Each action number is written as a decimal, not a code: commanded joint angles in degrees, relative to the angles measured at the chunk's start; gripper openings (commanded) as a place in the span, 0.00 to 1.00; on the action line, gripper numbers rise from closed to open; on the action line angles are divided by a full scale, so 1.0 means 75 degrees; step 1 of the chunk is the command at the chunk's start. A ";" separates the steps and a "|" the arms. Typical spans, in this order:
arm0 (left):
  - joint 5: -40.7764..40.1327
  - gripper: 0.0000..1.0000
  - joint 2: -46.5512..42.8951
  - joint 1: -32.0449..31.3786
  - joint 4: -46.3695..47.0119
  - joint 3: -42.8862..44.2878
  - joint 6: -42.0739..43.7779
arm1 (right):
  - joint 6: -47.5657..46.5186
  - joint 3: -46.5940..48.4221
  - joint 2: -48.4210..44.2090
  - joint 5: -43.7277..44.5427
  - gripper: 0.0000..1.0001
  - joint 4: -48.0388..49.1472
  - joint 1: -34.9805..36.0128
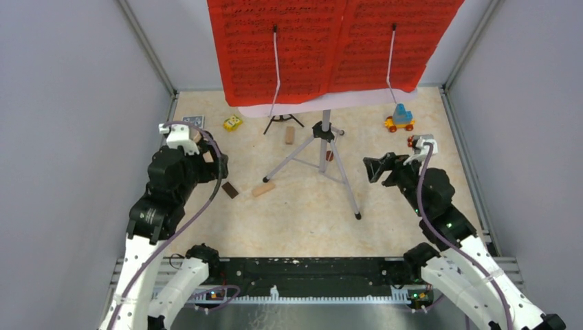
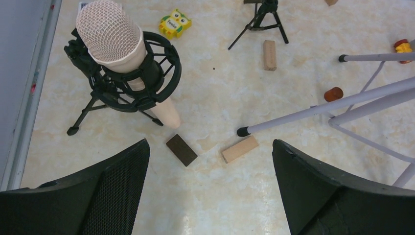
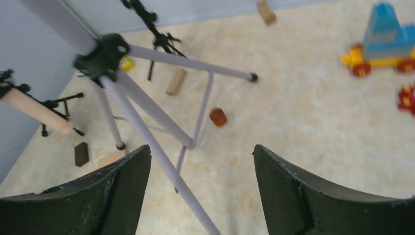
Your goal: Pack up the instrument practice props
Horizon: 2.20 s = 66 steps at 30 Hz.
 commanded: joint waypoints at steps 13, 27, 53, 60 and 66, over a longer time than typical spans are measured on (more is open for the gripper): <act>0.0280 0.99 0.1685 0.0012 -0.1084 0.0994 -0.0751 | 0.2870 0.2479 0.2470 0.1087 0.86 -0.5449 0.0071; -0.0199 0.99 0.1886 0.0024 -0.1828 0.1816 -0.0785 | 0.1951 0.3315 0.4032 0.0984 0.94 -0.6419 0.0068; 0.0701 0.98 0.0505 -0.0060 -0.0050 0.6920 0.1374 | -0.0855 0.5870 0.0485 -0.0115 0.99 -0.4774 0.0069; 0.2304 0.98 0.1467 -0.0902 0.0070 0.7177 0.0788 | -0.1058 0.8227 0.1650 -0.2585 0.99 -0.4924 0.0068; 0.3153 0.98 0.2335 -0.1894 0.0273 0.7103 0.0730 | -0.0535 0.8432 0.1932 -0.3319 0.99 -0.3614 0.0067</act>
